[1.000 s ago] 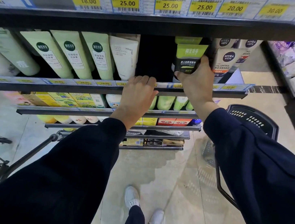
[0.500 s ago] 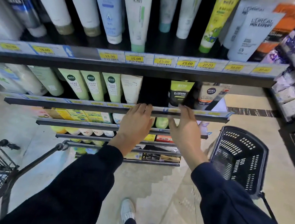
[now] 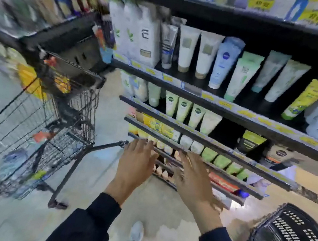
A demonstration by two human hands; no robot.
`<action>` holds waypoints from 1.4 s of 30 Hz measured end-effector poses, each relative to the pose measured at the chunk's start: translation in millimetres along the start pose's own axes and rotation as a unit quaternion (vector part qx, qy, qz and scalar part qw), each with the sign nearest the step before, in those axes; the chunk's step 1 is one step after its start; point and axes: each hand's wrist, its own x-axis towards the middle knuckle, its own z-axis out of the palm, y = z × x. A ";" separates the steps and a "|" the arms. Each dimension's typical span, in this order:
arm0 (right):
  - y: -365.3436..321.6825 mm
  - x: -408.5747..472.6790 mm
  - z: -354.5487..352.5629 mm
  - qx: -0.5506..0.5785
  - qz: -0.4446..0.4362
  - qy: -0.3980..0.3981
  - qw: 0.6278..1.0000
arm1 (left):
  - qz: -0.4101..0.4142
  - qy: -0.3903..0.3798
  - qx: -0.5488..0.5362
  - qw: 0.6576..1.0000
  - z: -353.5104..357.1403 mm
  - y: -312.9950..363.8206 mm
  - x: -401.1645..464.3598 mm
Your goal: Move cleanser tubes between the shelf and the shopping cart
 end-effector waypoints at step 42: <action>-478.8 195.4 281.4 0.008 -0.377 -0.246 0.893 | -0.542 0.047 -0.003 0.839 -64.6 -482.9 -191.7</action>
